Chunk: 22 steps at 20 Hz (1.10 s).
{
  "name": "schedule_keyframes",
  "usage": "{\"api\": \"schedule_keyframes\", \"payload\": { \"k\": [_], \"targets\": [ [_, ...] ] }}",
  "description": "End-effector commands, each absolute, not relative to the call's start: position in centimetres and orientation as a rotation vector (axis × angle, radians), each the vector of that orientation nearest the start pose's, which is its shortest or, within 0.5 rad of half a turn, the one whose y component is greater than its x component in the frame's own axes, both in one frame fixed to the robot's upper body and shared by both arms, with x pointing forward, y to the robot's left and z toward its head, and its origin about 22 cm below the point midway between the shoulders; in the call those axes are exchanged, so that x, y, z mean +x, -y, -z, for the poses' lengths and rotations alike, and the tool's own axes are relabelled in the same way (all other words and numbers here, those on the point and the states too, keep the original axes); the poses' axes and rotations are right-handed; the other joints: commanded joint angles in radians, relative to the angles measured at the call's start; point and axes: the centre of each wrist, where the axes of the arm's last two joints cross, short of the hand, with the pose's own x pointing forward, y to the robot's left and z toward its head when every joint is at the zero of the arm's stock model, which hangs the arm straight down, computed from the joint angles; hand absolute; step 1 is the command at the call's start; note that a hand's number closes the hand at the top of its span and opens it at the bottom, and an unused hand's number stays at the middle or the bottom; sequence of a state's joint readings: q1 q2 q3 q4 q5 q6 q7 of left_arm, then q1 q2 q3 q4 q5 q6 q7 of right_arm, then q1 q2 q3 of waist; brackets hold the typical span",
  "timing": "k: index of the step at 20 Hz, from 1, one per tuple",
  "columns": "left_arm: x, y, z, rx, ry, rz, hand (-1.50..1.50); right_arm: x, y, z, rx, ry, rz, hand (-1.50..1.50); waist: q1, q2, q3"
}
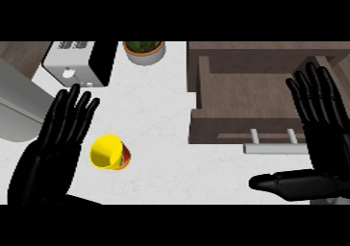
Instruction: Pick up the cup, place it into the drawer and close the drawer
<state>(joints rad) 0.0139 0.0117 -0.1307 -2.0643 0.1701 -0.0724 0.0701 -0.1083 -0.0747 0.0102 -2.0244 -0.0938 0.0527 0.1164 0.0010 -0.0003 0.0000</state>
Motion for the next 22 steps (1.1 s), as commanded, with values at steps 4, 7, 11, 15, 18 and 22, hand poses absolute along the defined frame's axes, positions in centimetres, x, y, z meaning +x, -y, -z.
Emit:
{"api": "schedule_keyframes", "payload": {
  "k": [4, 7, 11, 15, 18, 22],
  "targets": [
    [20.3, -18.9, -9.6, -0.329, 1.933, 0.053, -1.50, 21.9, 23.9, -12.9, 0.134, 2.006, -0.109, -1.50, -0.002, -0.001, 0.000],
    [19.7, -19.0, -11.3, -0.304, 1.907, 0.023, -1.50, 23.3, 22.6, -14.3, 0.129, 2.015, -0.100, -1.50, 0.001, -0.001, 0.000],
    [21.7, -20.6, -8.3, -0.257, 1.875, 0.036, -1.50, 21.2, 22.2, -12.7, 0.121, 2.012, -0.105, -1.50, -0.002, 0.000, 0.000],
    [20.8, -24.7, -7.5, -0.236, 1.867, 0.014, -1.50, 21.5, 21.4, -15.2, 0.138, 2.023, -0.108, -1.50, 0.001, 0.000, -0.001],
    [20.9, -23.1, -5.4, -0.219, 1.819, 0.019, -1.50, 22.9, 23.8, -13.5, 0.131, 2.023, -0.132, -1.50, 0.000, 0.000, 0.000],
    [22.1, -21.1, -4.3, -0.179, 1.810, 0.028, -1.50, 22.9, 22.9, -14.3, 0.130, 2.016, -0.108, -1.50, -0.001, 0.000, 0.000]
  ]
}}
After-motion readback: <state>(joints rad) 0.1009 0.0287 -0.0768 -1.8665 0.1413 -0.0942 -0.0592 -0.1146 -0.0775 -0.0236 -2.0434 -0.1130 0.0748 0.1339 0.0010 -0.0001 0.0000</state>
